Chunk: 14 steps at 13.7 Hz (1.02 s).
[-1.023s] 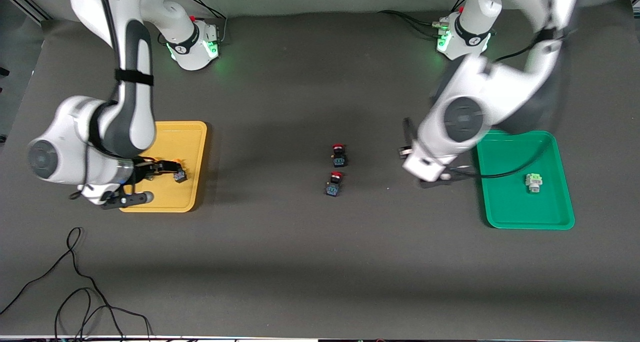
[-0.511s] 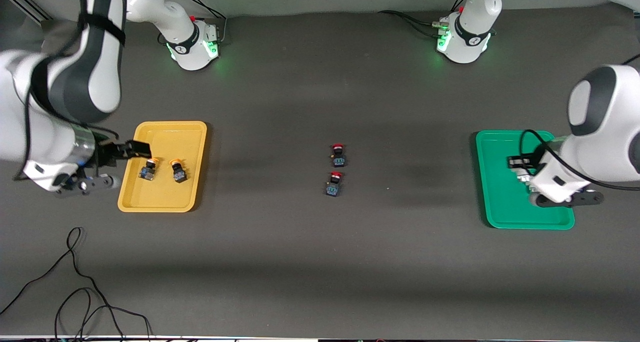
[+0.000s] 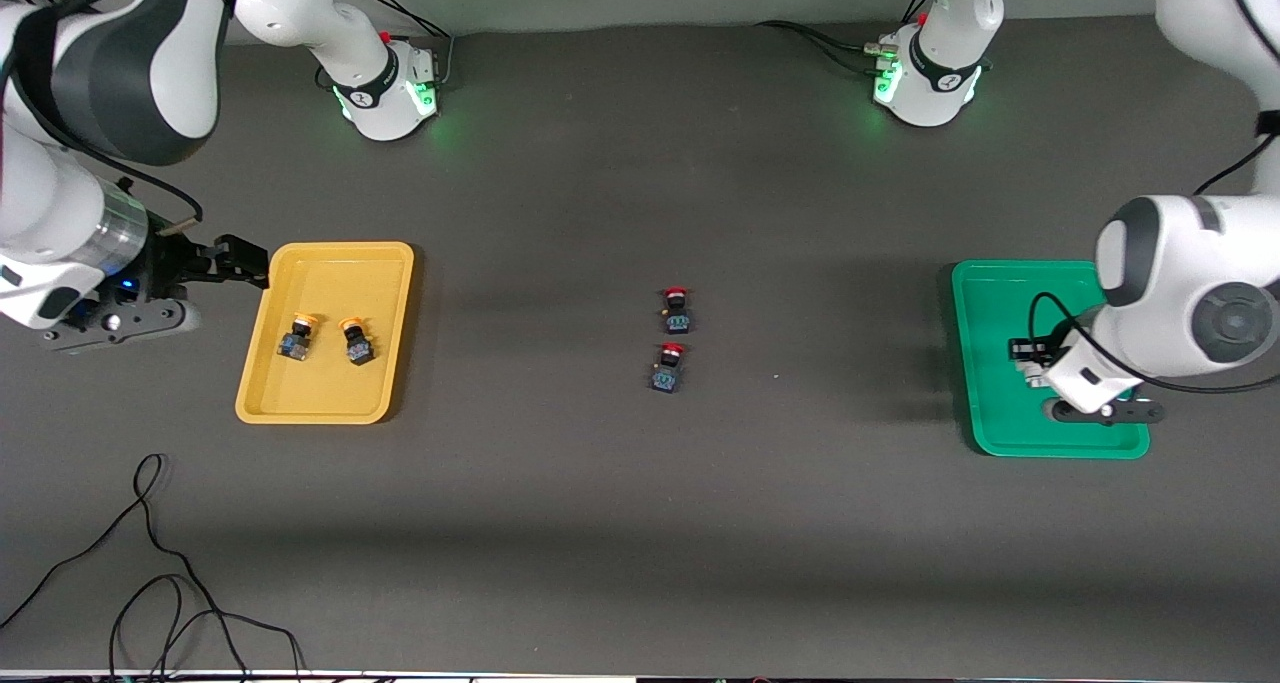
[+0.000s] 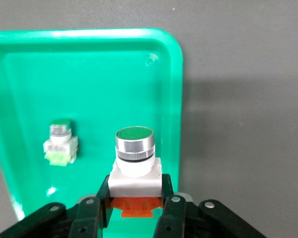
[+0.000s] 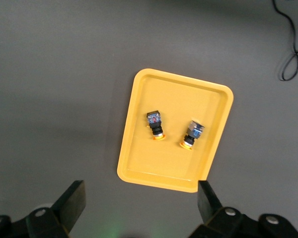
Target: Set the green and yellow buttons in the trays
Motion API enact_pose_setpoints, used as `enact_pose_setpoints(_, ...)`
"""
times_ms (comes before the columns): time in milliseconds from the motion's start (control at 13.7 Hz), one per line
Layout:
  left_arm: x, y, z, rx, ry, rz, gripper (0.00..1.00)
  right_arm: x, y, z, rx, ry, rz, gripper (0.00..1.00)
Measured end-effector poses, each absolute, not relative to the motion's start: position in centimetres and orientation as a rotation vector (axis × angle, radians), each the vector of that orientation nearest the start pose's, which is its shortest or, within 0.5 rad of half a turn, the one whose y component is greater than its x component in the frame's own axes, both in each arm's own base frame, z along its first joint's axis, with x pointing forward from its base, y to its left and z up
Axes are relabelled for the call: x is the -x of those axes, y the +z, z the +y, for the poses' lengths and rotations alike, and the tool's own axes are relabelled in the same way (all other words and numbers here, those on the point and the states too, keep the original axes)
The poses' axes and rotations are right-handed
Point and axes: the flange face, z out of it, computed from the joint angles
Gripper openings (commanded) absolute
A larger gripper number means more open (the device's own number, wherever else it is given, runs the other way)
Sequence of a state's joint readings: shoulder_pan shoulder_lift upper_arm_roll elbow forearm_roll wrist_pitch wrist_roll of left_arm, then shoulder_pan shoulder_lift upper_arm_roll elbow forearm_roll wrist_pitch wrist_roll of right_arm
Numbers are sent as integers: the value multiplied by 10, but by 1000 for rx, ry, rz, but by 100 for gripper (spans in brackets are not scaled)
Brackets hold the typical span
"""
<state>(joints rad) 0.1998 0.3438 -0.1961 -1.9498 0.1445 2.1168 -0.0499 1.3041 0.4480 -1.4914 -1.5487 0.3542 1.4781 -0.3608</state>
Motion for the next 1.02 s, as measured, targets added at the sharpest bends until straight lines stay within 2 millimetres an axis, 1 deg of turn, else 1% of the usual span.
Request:
enact_pose_setpoints(146, -577, 261, 22, 3094, 192, 54, 0, -577, 576, 49, 3179, 215, -257, 100)
enact_pose_setpoints(219, -570, 250, 27, 3101, 173, 60, 0, -580, 575, 42, 3175, 228, -242, 100)
enact_pose_setpoints(365, -560, 237, 42, 3110, 158, 53, 0, -584, 568, 22, 3183, 281, -212, 100)
enact_pose_setpoints(438, -555, 233, 51, 3112, 165, 35, 0, -585, 564, 15, 3190, 309, -182, 100)
enact_pose_setpoints(511, -553, 230, 57, 3114, 175, 19, 0, -585, 563, 13, 3195, 326, -153, 100)
enact_pose_setpoints(731, -547, 212, 63, 3122, 214, 0, 0, -576, 571, 11, 3181, 312, -109, 100)
enact_pose_setpoints(804, -546, 204, 64, 3127, 220, -4, 0, -571, 574, 6, 3170, 295, -102, 100)
enact_pose_setpoints(877, -545, 198, 65, 3131, 227, -8, 2, -565, 575, -1, 3161, 284, -93, 100)
enact_pose_setpoints(950, -545, 193, 65, 3133, 231, -9, 77, -558, 578, -7, 3151, 269, -88, 100)
enact_pose_setpoints(1023, -545, 191, 66, 3135, 232, -8, 100, -552, 580, -13, 3142, 257, -80, 100)
